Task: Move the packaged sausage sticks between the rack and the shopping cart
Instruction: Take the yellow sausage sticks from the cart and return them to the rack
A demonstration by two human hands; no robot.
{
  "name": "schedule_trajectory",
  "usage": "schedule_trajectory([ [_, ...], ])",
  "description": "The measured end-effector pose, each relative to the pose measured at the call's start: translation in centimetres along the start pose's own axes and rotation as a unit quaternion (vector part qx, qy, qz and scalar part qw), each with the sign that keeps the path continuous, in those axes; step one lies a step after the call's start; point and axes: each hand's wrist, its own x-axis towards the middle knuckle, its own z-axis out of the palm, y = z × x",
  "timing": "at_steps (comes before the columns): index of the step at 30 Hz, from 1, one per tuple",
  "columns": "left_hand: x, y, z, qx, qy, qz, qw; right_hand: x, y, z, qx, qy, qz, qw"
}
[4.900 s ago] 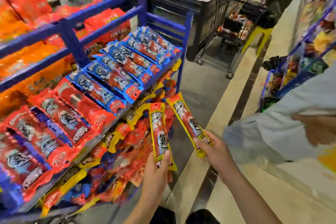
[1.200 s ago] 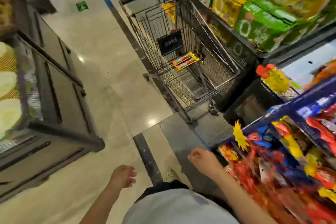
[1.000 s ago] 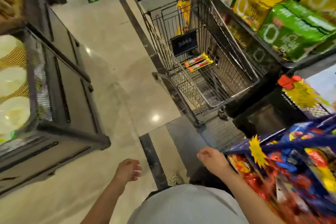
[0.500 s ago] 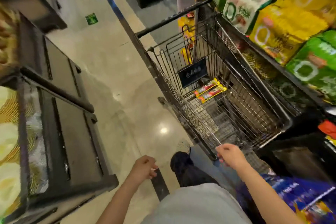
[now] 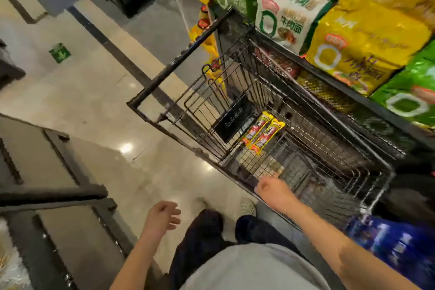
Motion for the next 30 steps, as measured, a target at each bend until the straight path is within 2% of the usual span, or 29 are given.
schedule_trajectory([
  [3, 2.8, 7.4, 2.6, 0.075, -0.053, 0.077, 0.993, 2.7, 1.0, -0.4, 0.033, 0.008, 0.042, 0.999],
  [7, 7.2, 16.2, 9.3, 0.162, -0.132, 0.185, 0.960, 6.0, 2.8, -1.5, 0.099, 0.028, 0.122, 0.987],
  [10, 12.1, 20.1, 16.0, 0.215, -0.205, 0.193, 0.935, 9.0, 3.8, -2.7, 0.166, 0.052, 0.191, 0.966],
  [13, 18.5, 22.2, 21.9, 0.276, -0.230, 0.181, 0.915, 13.8, 4.7, -3.5, 0.178, 0.064, 0.213, 0.959],
  [17, 27.6, 21.3, 30.2, 0.377, -0.222, 0.187, 0.879, 21.5, 6.1, -3.0, 0.231, 0.064, 0.262, 0.935],
  [18, 29.1, 20.9, 31.8, 0.415, -0.231, 0.208, 0.855, 23.4, 6.2, -2.8, 0.256, 0.077, 0.282, 0.921],
  [22, 34.1, 17.5, 36.5, 0.478, -0.276, 0.160, 0.818, 31.6, 6.9, -1.5, 0.230, 0.155, 0.303, 0.912],
  [24, 39.5, 13.7, 38.6, 0.492, -0.271, 0.181, 0.807, 35.5, 7.5, -0.3, 0.244, 0.158, 0.293, 0.911],
  [26, 44.0, 10.4, 40.3, 0.520, -0.241, 0.239, 0.784, 38.8, 8.3, 1.2, 0.266, 0.147, 0.290, 0.908],
  [30, 39.0, 13.5, 39.7, 0.556, -0.192, 0.302, 0.751, 42.6, 10.7, 4.9, 0.297, 0.187, 0.243, 0.904],
])
